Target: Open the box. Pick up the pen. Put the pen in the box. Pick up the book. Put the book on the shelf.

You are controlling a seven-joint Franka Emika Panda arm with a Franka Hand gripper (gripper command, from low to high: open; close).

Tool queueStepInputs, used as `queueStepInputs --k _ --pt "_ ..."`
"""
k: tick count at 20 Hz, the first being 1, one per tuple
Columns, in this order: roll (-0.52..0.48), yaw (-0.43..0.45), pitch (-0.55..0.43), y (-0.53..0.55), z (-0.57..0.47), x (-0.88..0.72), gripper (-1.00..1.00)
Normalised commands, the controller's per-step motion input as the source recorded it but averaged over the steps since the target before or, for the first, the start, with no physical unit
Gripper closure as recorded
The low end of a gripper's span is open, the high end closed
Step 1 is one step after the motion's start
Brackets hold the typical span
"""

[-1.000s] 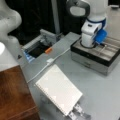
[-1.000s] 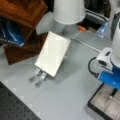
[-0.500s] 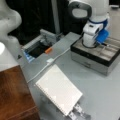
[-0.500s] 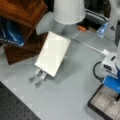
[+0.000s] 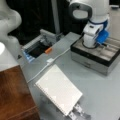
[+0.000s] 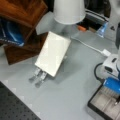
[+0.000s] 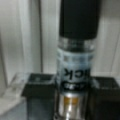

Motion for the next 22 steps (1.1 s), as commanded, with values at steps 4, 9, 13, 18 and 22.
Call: queueStepInputs --k 4,9,13,18,22 --pt "-0.131 -0.022 -0.094 0.07 -0.14 0.04 -1.00" --pt "-0.135 -0.003 -0.104 0.03 -0.09 0.05 -1.00" --pt "-0.138 0.012 -0.096 0.00 -0.04 0.04 -1.00" --pt "-0.143 0.037 -0.065 -0.03 0.03 0.03 -1.00" --pt "-0.164 0.086 -0.004 -0.10 0.15 0.03 -1.00"
